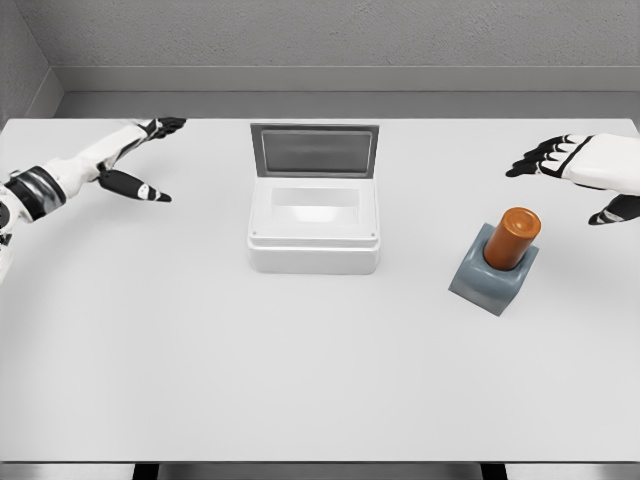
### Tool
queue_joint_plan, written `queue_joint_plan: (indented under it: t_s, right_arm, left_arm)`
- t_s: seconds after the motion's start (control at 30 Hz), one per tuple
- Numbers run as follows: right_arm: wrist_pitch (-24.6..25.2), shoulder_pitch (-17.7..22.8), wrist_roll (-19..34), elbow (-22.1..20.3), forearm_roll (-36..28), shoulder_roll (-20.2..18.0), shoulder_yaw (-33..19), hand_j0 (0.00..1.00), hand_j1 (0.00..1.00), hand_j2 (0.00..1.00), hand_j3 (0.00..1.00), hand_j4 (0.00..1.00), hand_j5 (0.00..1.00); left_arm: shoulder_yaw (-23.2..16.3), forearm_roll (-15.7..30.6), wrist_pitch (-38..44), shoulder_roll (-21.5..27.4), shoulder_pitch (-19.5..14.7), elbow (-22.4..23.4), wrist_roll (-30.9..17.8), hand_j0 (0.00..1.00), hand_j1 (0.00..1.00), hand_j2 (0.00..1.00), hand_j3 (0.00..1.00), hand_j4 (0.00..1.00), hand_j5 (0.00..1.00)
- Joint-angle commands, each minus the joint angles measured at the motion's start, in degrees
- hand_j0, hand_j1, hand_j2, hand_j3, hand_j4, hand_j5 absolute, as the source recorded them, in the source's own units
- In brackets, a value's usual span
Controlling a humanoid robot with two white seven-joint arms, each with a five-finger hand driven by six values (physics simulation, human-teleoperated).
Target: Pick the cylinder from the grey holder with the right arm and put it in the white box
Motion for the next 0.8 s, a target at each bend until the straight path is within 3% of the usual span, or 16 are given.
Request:
queue_joint_plan:
  t_s: [0.0,0.1,0.17,0.43,0.77]
  right_arm:
    - [0.12,0.0,0.08,-0.16,-0.32,-0.18,0.11,1.0,1.0,1.0,1.0,1.0,1.0]
    - [0.12,0.0,0.08,-1.22,-0.32,0.17,1.43,1.0,1.0,1.0,1.0,1.0,1.0]
    - [0.12,0.0,0.08,-2.71,-0.32,0.17,3.8,1.0,1.0,1.0,1.0,1.0,1.0]
    - [0.12,-0.7,-0.01,-2.8,-3.22,-0.1,3.89,1.0,1.0,1.0,1.0,1.0,1.0]
    - [0.12,-1.23,3.77,-3.5,-3.4,1.4,4.86,1.0,1.0,1.0,1.0,1.0,1.0]
  left_arm:
    - [-0.57,0.75,0.08,-0.11,0.0,-0.89,-0.41,1.0,1.0,1.0,1.0,1.0,1.0]
    - [-6.98,5.67,0.08,0.68,-0.26,-3.53,-0.59,1.0,1.0,1.0,1.0,1.0,1.0]
    - [-7.16,6.73,0.08,0.77,-0.35,-3.53,-0.77,1.0,1.0,1.0,1.0,1.0,1.0]
    - [-7.16,9.72,0.08,1.03,-1.23,-2.91,-1.56,1.0,1.0,1.0,1.0,1.0,1.0]
    - [-7.25,8.66,0.08,-0.2,-2.46,-1.42,-2.88,1.0,1.0,1.0,1.0,1.0,1.0]
